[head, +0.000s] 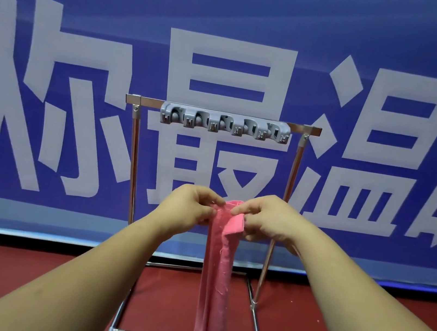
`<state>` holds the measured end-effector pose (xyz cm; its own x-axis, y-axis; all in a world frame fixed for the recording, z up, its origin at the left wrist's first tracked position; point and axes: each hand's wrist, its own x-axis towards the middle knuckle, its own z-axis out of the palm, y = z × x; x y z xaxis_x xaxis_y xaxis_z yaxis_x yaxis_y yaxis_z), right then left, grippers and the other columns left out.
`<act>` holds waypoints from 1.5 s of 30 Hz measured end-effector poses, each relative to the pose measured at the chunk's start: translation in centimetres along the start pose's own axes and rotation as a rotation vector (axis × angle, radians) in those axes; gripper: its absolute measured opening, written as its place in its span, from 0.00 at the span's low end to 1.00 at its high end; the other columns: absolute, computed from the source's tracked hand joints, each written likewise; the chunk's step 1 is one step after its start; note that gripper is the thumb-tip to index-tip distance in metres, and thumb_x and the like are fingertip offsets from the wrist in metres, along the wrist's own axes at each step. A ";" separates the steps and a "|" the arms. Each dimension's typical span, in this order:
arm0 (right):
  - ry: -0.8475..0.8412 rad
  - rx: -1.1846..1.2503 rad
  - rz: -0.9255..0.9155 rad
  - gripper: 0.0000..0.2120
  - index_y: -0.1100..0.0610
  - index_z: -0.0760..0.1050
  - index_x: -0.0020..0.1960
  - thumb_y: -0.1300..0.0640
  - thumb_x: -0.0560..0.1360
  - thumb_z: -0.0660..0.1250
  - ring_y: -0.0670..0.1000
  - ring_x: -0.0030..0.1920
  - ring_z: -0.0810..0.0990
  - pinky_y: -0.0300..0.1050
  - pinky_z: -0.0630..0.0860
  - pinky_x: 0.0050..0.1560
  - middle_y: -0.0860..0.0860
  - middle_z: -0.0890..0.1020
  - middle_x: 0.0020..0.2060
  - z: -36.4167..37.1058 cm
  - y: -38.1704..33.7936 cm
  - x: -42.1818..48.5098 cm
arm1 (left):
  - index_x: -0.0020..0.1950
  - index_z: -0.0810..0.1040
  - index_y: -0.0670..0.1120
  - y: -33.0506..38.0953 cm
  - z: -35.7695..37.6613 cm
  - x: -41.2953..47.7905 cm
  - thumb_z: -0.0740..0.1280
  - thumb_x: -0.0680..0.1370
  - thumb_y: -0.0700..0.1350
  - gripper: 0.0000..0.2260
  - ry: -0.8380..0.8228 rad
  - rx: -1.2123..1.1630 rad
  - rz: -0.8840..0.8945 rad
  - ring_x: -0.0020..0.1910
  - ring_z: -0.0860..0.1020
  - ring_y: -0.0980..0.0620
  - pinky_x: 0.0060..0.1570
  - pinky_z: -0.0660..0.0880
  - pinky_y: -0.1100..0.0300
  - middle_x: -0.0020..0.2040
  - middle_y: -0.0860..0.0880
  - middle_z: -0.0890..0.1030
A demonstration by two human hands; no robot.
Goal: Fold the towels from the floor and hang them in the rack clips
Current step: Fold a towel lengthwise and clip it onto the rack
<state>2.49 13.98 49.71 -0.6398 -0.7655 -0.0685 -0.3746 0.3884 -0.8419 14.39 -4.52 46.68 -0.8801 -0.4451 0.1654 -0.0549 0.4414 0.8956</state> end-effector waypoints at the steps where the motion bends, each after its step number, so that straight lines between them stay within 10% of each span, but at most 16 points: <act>1: 0.004 -0.019 -0.029 0.14 0.56 0.87 0.55 0.69 0.75 0.70 0.54 0.41 0.87 0.49 0.87 0.47 0.61 0.88 0.43 0.1 0.0 0.0 | 0.57 0.87 0.46 0.0 0.1 0.0 0.73 0.80 0.34 0.10 -0.003 -0.034 -0.001 0.48 0.88 0.46 0.53 0.86 0.54 0.48 0.45 0.89; 10: 0.143 -0.251 -0.120 0.04 0.57 0.84 0.45 0.61 0.78 0.72 0.55 0.38 0.89 0.49 0.84 0.40 0.54 0.89 0.37 1.0 -1.2 0.7 | 0.57 0.83 0.41 0.8 0.9 -0.2 0.77 0.78 0.37 0.08 -0.041 -0.237 -0.022 0.50 0.89 0.41 0.57 0.85 0.44 0.48 0.41 0.89; 25: 0.285 -0.429 -0.153 0.16 0.55 0.80 0.42 0.43 0.77 0.75 0.47 0.25 0.81 0.45 0.80 0.37 0.50 0.86 0.30 1.3 -2.7 -0.2 | 0.61 0.82 0.37 1.3 0.4 -0.6 0.72 0.79 0.30 0.11 -0.103 -0.294 0.007 0.54 0.88 0.43 0.60 0.84 0.49 0.52 0.40 0.89; 32: 0.128 -0.545 -0.107 0.12 0.52 0.80 0.46 0.44 0.80 0.71 0.48 0.25 0.78 0.43 0.77 0.31 0.49 0.82 0.27 0.3 -2.4 -0.7 | 0.56 0.83 0.39 1.9 -0.5 -0.4 0.70 0.79 0.28 0.10 0.005 -0.217 0.041 0.46 0.87 0.48 0.51 0.85 0.54 0.49 0.41 0.89; 38: 0.169 -0.654 -0.233 0.04 0.46 0.79 0.48 0.48 0.80 0.71 0.47 0.45 0.82 0.52 0.82 0.51 0.45 0.83 0.43 -0.4 -2.5 -0.5 | 0.55 0.83 0.38 1.8 -1.4 -0.4 0.69 0.78 0.27 0.10 0.019 -0.203 0.032 0.46 0.85 0.46 0.50 0.86 0.53 0.47 0.41 0.86; 45: 0.273 -0.365 -0.293 0.07 0.54 0.78 0.44 0.59 0.75 0.76 0.47 0.38 0.80 0.48 0.80 0.42 0.46 0.82 0.38 -0.1 -5.1 -0.8 | 0.53 0.83 0.40 3.1 -2.9 -0.3 0.69 0.77 0.27 0.11 0.036 -0.298 0.054 0.47 0.84 0.46 0.54 0.86 0.46 0.48 0.41 0.84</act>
<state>4.89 12.70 54.12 -0.6062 -0.7266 0.3234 -0.7413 0.3691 -0.5606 15.89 -5.32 50.58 -0.8605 -0.4568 0.2257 0.1370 0.2192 0.9660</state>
